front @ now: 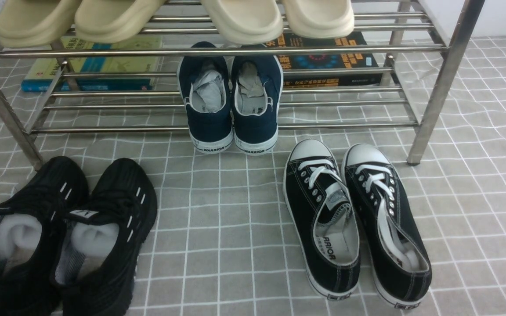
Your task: Take the shoes off the shelf with your hand from the grey coffee tablecloth.
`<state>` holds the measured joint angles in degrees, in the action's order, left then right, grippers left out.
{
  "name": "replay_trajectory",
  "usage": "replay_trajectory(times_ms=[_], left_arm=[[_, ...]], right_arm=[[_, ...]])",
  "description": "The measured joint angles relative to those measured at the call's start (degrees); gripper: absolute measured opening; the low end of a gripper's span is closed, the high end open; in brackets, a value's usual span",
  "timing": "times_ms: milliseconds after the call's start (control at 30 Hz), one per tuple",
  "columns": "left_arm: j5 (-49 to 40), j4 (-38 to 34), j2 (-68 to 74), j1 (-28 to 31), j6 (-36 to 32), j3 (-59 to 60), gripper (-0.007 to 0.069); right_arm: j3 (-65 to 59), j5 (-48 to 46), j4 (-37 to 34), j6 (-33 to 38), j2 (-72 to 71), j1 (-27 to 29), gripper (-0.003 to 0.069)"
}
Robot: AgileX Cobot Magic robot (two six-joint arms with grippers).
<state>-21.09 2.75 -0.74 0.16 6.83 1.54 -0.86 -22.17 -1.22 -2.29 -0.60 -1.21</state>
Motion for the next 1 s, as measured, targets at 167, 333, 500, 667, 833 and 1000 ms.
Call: replay_trajectory(times_ms=[167, 333, 500, 667, 833, 1000], left_arm=[[0.0, 0.0, 0.0, 0.0, 0.0, 0.0, 0.0046], [0.0, 0.0, 0.0, 0.0, 0.0, 0.0, 0.0050], [0.0, 0.0, 0.0, 0.0, 0.0, 0.0, 0.0053], [0.0, 0.0, 0.0, 0.0, 0.0, 0.0, 0.0054], [0.0, 0.0, 0.0, 0.0, 0.0, 0.0, 0.0055], [0.0, 0.1, 0.0, 0.0, 0.0, 0.0, 0.0059]], right_arm=[[0.0, 0.0, 0.0, 0.0, 0.0, 0.0, 0.0239], [0.0, 0.0, 0.0, 0.0, 0.0, 0.0, 0.0239], [0.0, 0.0, 0.0, 0.0, 0.0, 0.0, 0.0239], [0.0, 0.0, 0.0, 0.0, 0.0, 0.0, 0.0239], [0.0, 0.0, 0.0, 0.0, 0.0, 0.0, 0.0239], [0.0, 0.0, 0.0, 0.0, 0.0, 0.0, 0.0239]])
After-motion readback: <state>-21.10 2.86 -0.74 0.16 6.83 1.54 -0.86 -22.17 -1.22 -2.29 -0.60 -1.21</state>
